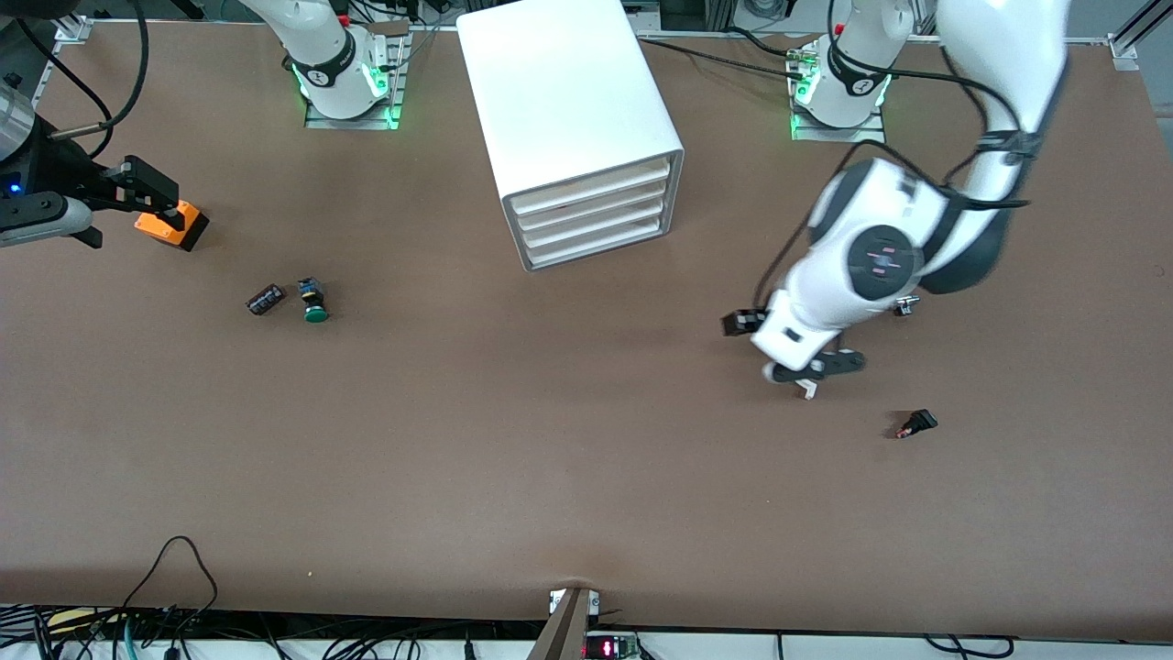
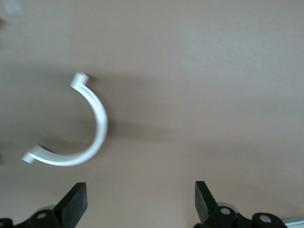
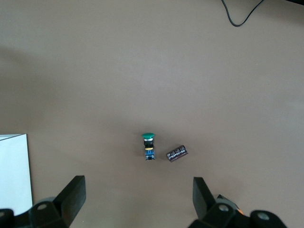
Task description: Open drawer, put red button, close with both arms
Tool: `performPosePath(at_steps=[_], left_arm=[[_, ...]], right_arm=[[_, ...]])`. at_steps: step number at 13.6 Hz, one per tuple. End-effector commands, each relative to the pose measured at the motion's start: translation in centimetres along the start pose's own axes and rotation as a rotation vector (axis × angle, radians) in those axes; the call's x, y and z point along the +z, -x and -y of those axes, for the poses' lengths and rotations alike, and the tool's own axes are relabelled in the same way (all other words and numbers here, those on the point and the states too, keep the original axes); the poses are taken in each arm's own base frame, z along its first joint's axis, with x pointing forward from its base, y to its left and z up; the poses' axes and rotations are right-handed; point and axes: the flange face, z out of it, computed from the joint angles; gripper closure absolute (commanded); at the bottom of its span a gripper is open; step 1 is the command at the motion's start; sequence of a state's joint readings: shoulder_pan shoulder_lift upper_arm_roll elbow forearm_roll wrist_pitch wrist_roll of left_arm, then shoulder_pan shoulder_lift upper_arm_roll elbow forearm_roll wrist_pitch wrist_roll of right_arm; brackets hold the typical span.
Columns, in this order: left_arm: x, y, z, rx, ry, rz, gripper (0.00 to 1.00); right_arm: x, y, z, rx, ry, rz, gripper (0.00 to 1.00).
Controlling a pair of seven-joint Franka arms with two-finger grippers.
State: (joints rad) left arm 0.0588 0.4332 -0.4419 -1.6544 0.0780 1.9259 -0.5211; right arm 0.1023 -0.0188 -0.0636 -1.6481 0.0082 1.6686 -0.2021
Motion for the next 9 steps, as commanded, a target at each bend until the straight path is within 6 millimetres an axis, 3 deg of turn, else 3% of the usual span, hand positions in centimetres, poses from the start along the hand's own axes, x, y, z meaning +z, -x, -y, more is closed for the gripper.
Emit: performPosePath(at_steps=[1, 7, 9], left_arm=[[-3.8, 0.3, 3.9, 0.048, -0.036, -0.016, 0.0], [-11.9, 1.5, 16.7, 0.138, -0.06, 0.004, 0.0], [-14.1, 2.3, 19.9, 0.148, -0.064, -0.007, 0.0]], right_arm=[[-0.6, -0.2, 0.2, 0.009, 0.001, -0.002, 0.0], [-0.6, -0.3, 0.5, 0.003, 0.001, -0.003, 0.0], [-0.6, -0.3, 0.6, 0.0, 0.003, -0.005, 0.0]])
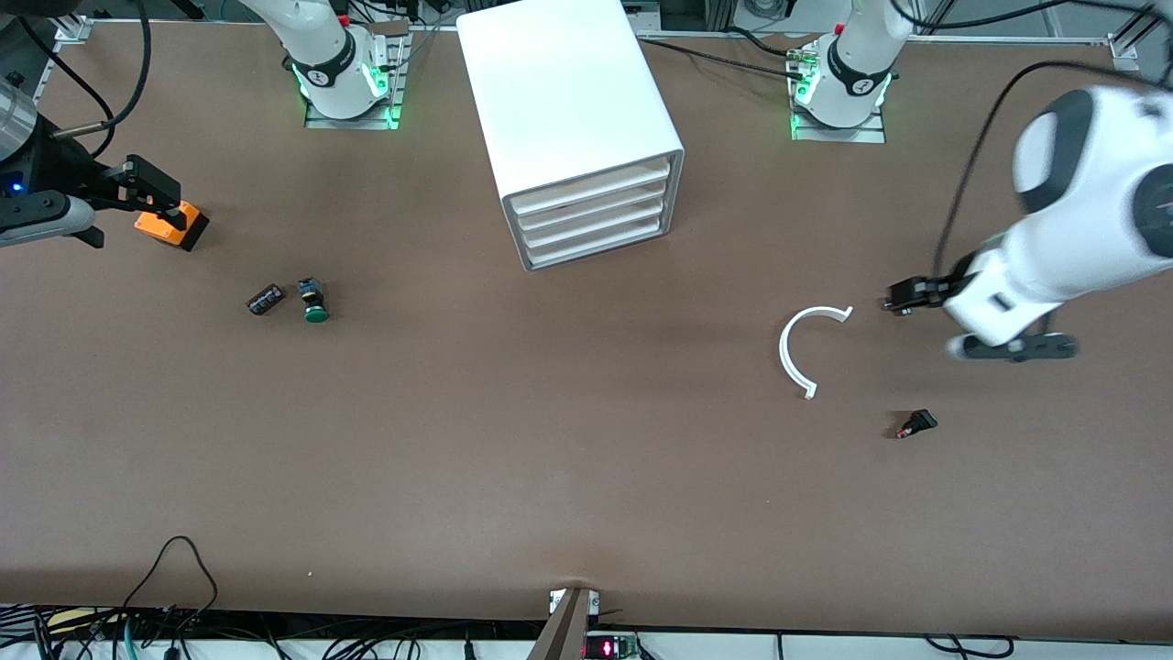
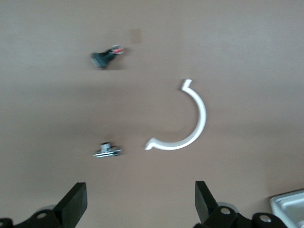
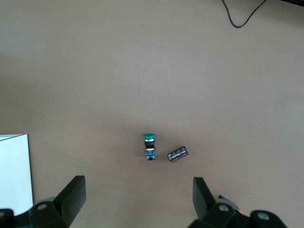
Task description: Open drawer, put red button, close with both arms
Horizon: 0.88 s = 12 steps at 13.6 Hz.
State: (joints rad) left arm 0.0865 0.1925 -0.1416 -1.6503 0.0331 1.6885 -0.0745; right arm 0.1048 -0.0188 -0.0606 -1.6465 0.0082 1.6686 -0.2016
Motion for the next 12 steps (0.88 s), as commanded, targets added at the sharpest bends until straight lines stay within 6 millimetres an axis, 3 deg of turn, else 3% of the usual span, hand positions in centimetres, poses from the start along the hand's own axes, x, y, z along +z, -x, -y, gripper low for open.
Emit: performPosePath(at_steps=[1, 3, 7, 12], left_arm=[[-2.8, 2.4, 3.1, 0.035, 0.007, -0.008, 0.0], [-5.0, 4.7, 4.8, 0.019, 0.005, -0.015, 0.0], [-9.1, 10.0, 6.0, -0.003, 0.008, 0.01, 0.0], [-11.8, 13.5, 6.6, 0.002, 0.016, -0.001, 0.0]], right_arm=[[-0.5, -0.3, 0.3, 0.005, 0.001, -0.002, 0.0], [-0.4, -0.3, 0.2, 0.003, 0.001, 0.0, 0.0], [-0.4, -0.3, 0.2, 0.003, 0.001, 0.0, 0.0], [-0.4, -0.2, 0.2, 0.002, 0.001, 0.0, 0.0]])
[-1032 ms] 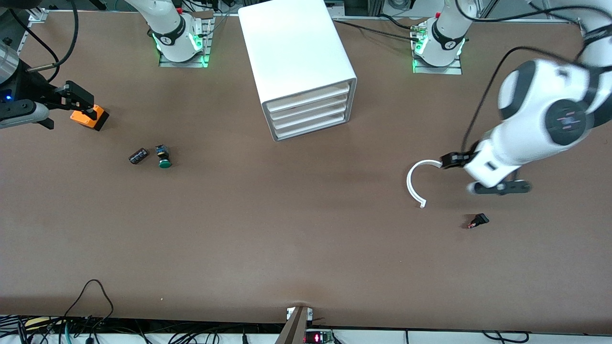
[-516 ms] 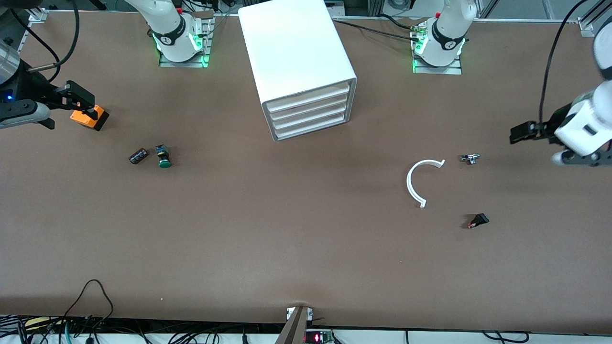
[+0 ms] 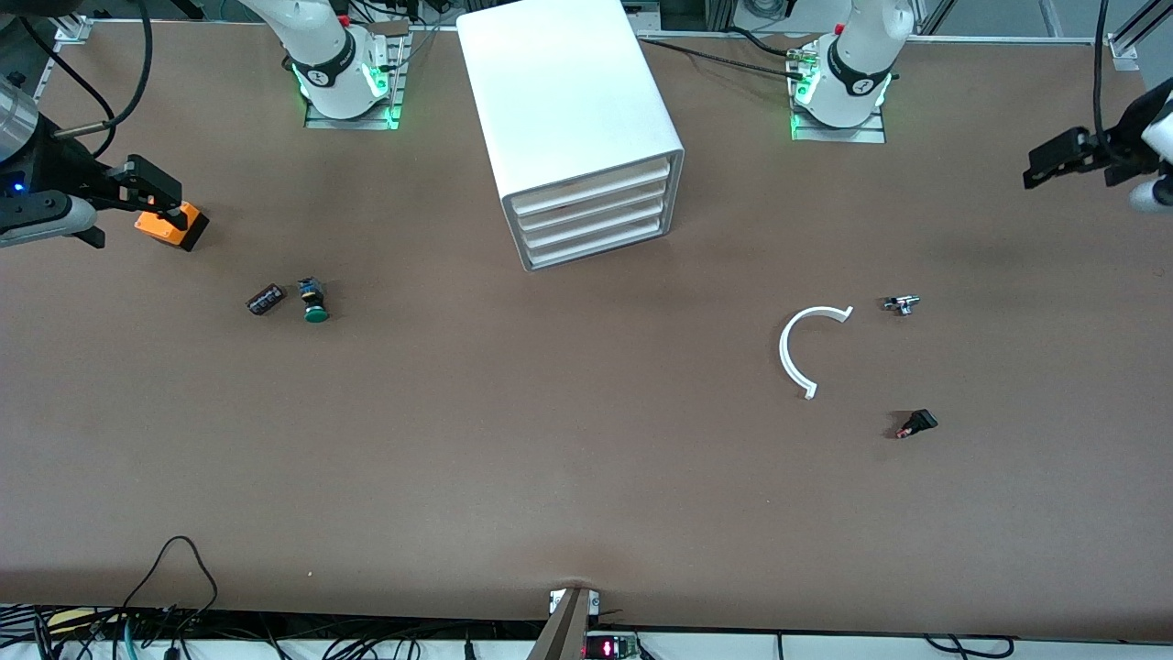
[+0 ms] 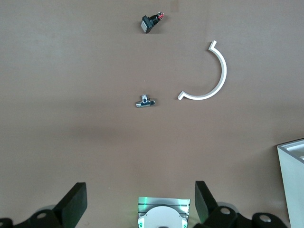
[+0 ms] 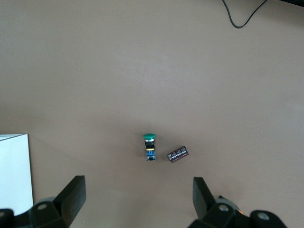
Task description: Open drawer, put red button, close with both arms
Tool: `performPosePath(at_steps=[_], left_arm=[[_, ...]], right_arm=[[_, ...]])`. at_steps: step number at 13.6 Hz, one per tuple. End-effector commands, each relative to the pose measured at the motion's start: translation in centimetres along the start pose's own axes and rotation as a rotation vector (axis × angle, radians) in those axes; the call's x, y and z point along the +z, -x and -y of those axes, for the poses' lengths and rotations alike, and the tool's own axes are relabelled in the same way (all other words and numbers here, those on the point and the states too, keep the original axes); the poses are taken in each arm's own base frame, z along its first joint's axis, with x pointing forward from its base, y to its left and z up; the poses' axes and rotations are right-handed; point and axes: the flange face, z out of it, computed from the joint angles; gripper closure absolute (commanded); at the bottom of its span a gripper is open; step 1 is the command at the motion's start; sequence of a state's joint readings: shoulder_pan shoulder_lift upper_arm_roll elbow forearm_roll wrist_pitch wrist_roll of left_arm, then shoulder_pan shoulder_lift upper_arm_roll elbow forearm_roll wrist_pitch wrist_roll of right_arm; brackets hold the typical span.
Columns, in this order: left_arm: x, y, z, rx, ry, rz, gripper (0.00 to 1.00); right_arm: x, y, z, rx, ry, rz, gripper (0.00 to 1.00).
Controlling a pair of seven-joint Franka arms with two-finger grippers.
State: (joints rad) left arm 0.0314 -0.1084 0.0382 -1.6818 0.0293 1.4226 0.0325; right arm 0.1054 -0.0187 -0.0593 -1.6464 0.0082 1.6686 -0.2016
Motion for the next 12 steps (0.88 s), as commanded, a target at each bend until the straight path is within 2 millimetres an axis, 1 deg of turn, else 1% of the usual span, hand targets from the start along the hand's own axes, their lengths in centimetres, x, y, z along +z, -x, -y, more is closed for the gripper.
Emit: performPosePath(at_steps=[1, 3, 5, 12], left_arm=[[-0.52, 1.88, -0.17, 0.029, 0.016, -0.004, 0.0], [-0.47, 1.9, -0.47, 0.037, 0.018, -0.004, 0.0], [-0.4, 1.76, -0.15, 0.035, 0.022, -0.006, 0.0], [-0.49, 1.52, -0.5, 0.043, 0.017, -0.013, 0.0]], right_arm=[[-0.42, -0.21, 0.06, 0.004, 0.001, 0.0, 0.0], [-0.42, -0.21, 0.06, 0.004, 0.001, 0.0, 0.0], [-0.42, -0.21, 0.06, 0.004, 0.001, 0.0, 0.0], [-0.42, -0.2, -0.03, 0.005, 0.001, 0.0, 0.0]])
